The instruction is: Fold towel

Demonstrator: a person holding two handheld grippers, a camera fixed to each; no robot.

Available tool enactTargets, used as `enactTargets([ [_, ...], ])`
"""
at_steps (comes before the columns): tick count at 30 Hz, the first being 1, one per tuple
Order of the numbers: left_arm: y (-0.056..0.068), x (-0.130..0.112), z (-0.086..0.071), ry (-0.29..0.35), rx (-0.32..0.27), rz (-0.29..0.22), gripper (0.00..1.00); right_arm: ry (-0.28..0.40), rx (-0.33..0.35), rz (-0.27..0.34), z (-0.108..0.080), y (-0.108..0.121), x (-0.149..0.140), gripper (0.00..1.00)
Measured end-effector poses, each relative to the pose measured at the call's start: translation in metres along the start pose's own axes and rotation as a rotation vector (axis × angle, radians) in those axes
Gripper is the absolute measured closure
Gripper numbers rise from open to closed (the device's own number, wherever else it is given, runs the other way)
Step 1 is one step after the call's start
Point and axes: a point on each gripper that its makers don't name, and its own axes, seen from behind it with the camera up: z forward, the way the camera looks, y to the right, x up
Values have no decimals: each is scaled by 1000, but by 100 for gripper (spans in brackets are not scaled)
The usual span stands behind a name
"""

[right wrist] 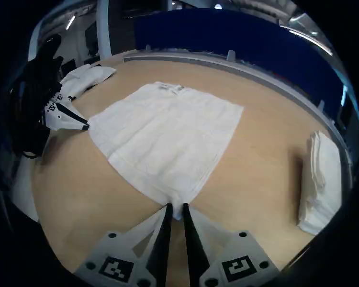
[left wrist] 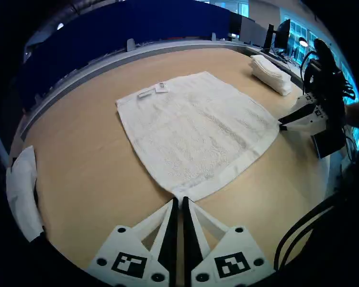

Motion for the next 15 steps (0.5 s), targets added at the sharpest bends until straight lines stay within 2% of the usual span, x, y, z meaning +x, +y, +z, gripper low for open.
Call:
enactTargets([
  [8,3,5,-5,8,-11,-29,93,16,1,16,-6,3,8,84],
  [15,6,17,-18,23,-11,-50,93,25,-1,2,-22,4,19,85],
])
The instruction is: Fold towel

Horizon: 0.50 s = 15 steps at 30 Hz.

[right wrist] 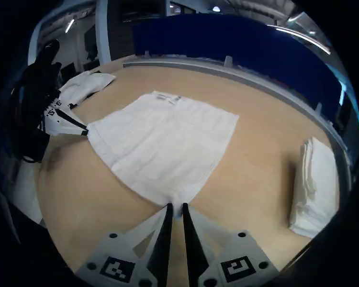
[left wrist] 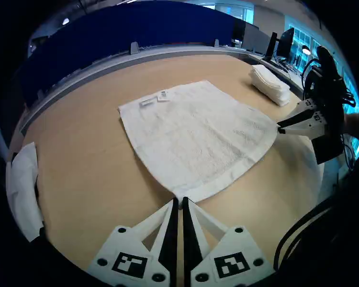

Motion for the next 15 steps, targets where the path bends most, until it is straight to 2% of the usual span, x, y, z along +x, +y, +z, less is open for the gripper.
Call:
enactTargets([
  [15,0,26,-48,38,6,-69,94,33,17,-44,-55,-12,35,85],
])
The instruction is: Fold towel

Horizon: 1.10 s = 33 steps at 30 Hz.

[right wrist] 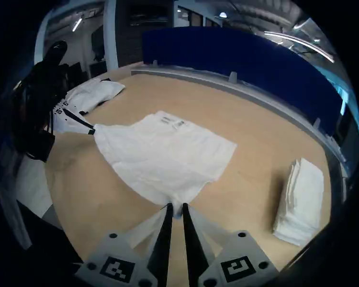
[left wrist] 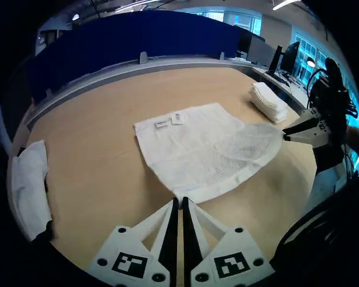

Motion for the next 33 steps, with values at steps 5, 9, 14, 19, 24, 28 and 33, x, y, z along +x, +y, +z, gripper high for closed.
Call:
enactTargets([
  [5,7,8,-16,14,-5,-12,94,5,-4,-15,-17,-1,9,85],
  [9,13,12,-27,17,-9,-9,94,3,-3,-18,-27,-2,13,85],
  [14,19,11,-34,17,-17,-16,94,-1,-3,-12,-32,0,12,85],
  [19,19,15,-33,23,-17,-33,94,-8,-3,-11,-31,3,11,85],
  [24,15,26,-27,32,-10,-33,94,-9,-9,-29,-26,12,18,85],
  [28,9,37,-20,38,-2,-31,94,-4,-15,-47,-19,23,28,85],
  [33,-2,55,-8,50,10,-36,94,1,-25,-66,-5,40,43,85],
])
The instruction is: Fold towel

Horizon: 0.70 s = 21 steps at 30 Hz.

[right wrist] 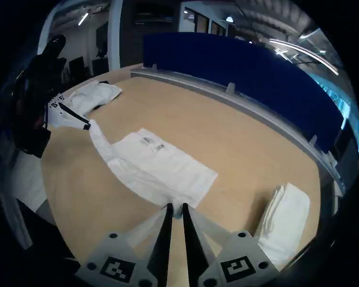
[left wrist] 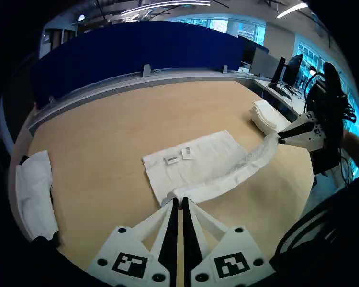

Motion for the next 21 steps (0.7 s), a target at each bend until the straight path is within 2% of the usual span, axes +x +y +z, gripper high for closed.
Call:
enactTargets([
  [8,-18,22,29,-4,7,-7,94,-5,-5,-1,31,28,16,85],
  [14,-27,25,52,-38,11,27,94,-28,5,4,50,42,18,85],
  [21,-31,22,63,-54,0,28,94,-49,14,-6,58,42,13,85],
])
